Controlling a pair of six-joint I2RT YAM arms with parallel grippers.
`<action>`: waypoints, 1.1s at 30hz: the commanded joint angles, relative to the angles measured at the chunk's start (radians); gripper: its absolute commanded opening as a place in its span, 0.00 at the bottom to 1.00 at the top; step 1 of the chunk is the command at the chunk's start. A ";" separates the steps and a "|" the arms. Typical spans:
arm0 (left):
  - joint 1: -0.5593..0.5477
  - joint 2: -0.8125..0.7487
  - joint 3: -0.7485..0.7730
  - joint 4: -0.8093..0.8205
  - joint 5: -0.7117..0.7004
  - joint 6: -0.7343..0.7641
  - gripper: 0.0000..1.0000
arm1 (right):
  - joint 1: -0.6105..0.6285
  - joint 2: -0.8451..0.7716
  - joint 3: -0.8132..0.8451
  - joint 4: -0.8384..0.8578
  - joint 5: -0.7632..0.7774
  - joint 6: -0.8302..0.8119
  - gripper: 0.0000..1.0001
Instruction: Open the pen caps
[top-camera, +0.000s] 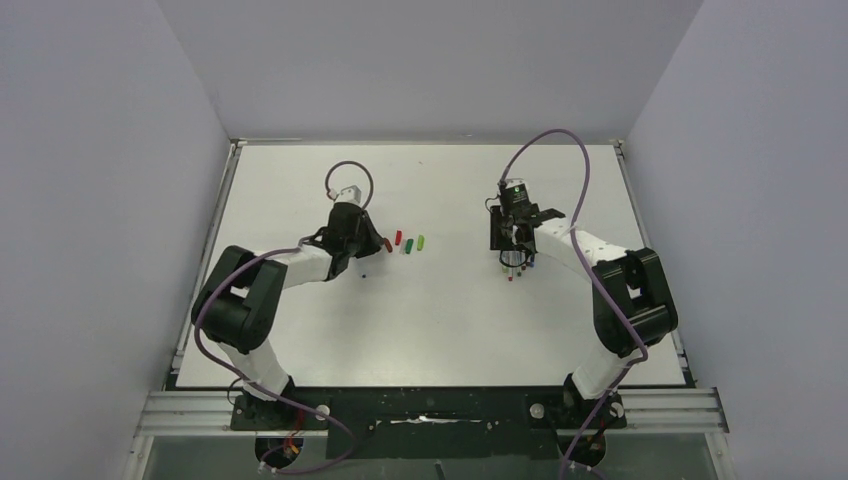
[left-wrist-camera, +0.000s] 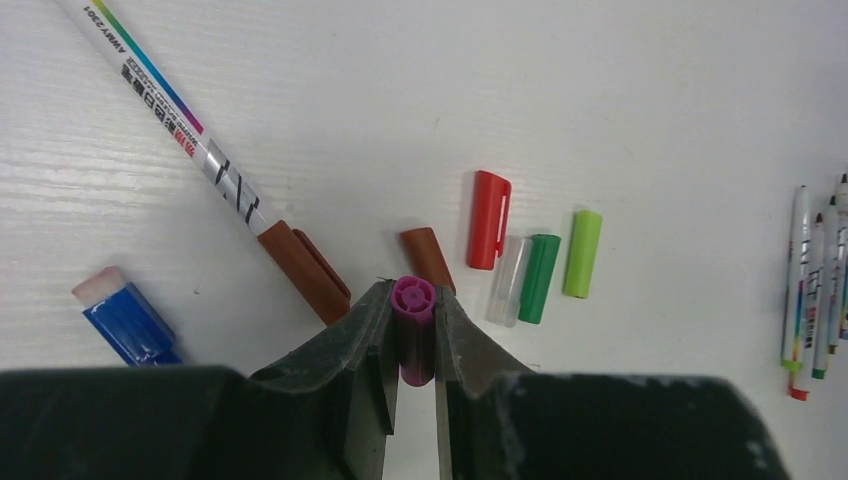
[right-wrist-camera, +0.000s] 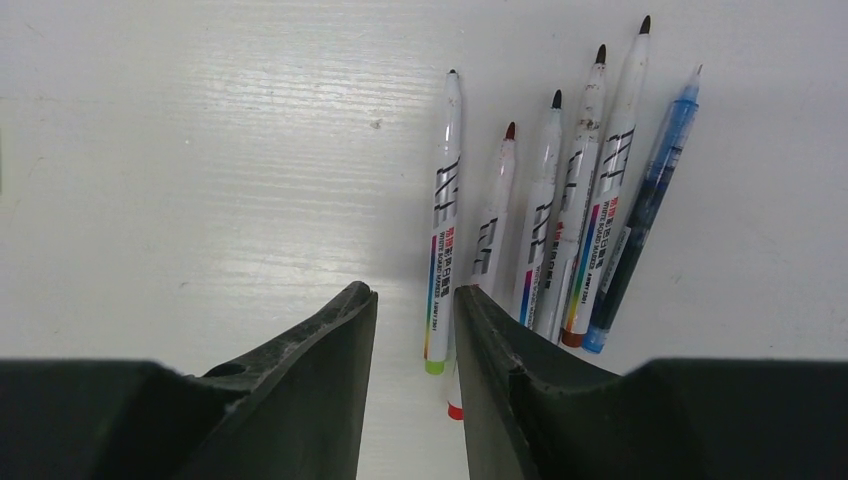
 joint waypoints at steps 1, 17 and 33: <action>-0.021 0.057 0.073 -0.028 -0.029 0.043 0.01 | 0.000 -0.053 0.000 0.039 -0.022 -0.011 0.36; -0.055 0.068 0.118 -0.070 -0.053 0.061 0.20 | 0.017 -0.037 0.007 0.045 -0.031 -0.014 0.41; -0.071 -0.156 0.042 -0.081 -0.125 0.060 0.44 | 0.115 -0.011 0.121 0.004 -0.043 0.000 0.47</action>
